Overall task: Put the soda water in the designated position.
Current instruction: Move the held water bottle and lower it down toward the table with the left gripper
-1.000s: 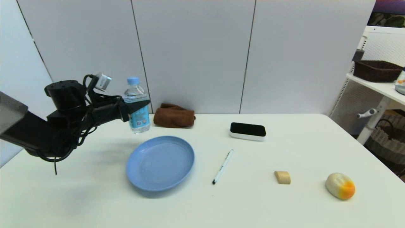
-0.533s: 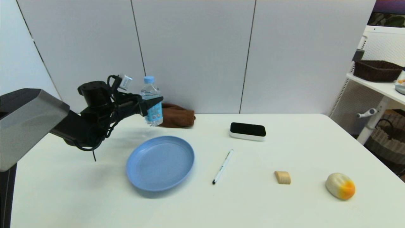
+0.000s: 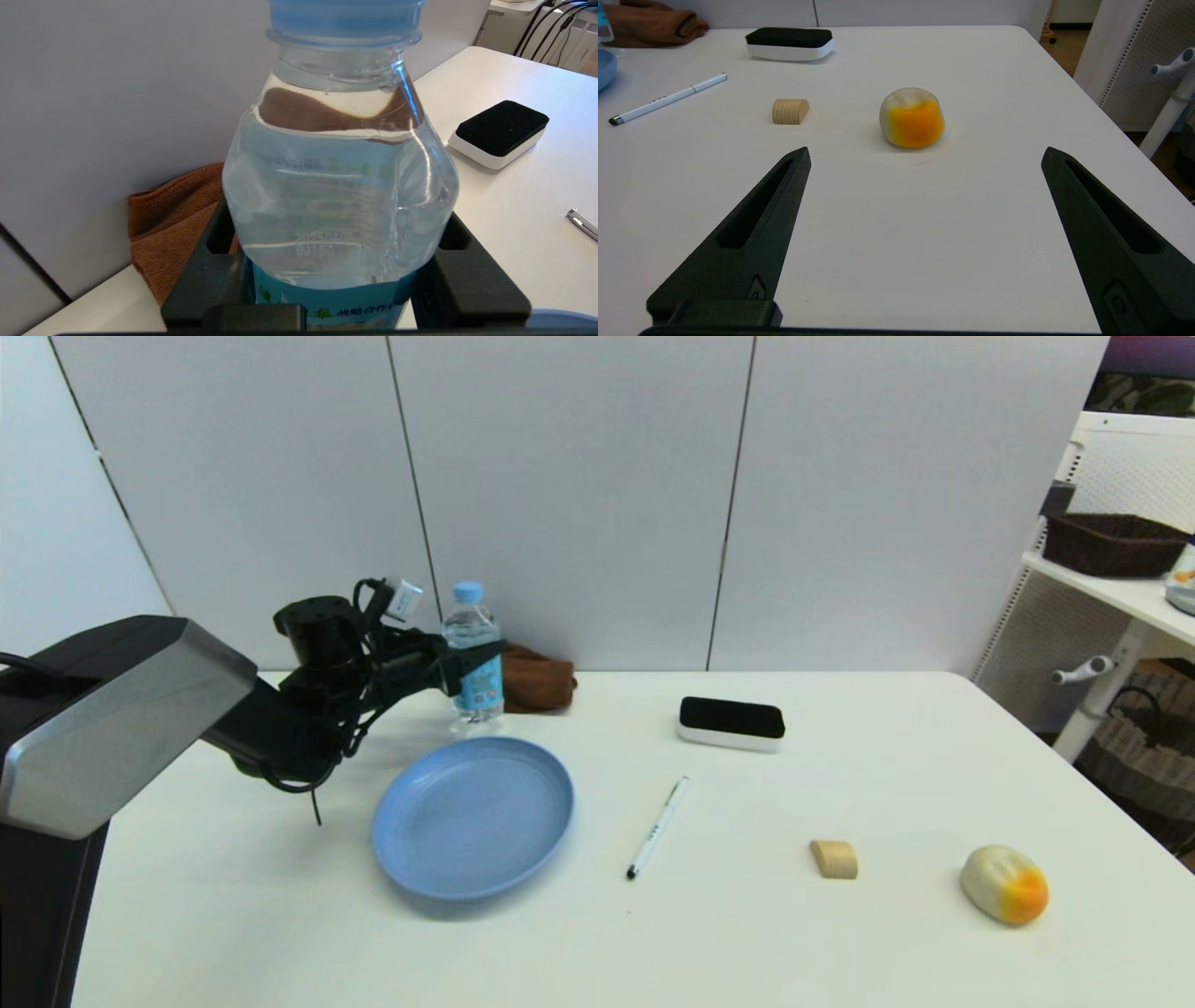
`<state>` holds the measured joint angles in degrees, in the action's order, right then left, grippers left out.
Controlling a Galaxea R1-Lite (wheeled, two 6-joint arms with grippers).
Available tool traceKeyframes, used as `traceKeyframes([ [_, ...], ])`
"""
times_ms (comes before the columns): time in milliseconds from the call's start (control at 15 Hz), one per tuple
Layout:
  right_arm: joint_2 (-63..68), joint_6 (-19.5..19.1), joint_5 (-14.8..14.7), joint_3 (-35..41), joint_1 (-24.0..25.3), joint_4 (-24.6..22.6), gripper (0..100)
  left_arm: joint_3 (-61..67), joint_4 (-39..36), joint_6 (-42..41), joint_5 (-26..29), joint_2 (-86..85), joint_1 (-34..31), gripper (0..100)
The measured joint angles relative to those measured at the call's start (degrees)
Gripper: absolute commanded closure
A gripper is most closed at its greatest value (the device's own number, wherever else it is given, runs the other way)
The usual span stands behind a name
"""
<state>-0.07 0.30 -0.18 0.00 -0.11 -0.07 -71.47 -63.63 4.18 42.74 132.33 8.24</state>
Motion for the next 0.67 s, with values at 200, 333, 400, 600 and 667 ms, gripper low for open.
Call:
traceKeyframes([
  [200, 0.0, -0.06, 0.0, 0.0, 0.0, 0.0, 0, 0.22, -0.98, 0.0, 0.01, 0.63, 0.57, 100],
  [333, 0.0, 0.0, 0.02, 0.0, 0.0, 0.0, 0, 0.26, -2.02, 0.13, 0.01, 0.89, 0.94, 100],
  [400, 0.0, -0.01, 0.0, 0.0, 0.01, 0.0, 0, 0.28, -2.38, 0.0, 0.01, 0.96, 1.1, 100],
  [600, 0.0, 0.0, 0.0, 0.0, 0.01, -0.02, 0, 0.3, -4.94, -0.09, 0.01, 1.19, 1.76, 100],
  [667, 0.0, -0.01, 0.0, 0.0, 0.01, 0.02, 0, 0.3, -5.85, -0.11, 0.0, 1.35, 1.93, 100],
])
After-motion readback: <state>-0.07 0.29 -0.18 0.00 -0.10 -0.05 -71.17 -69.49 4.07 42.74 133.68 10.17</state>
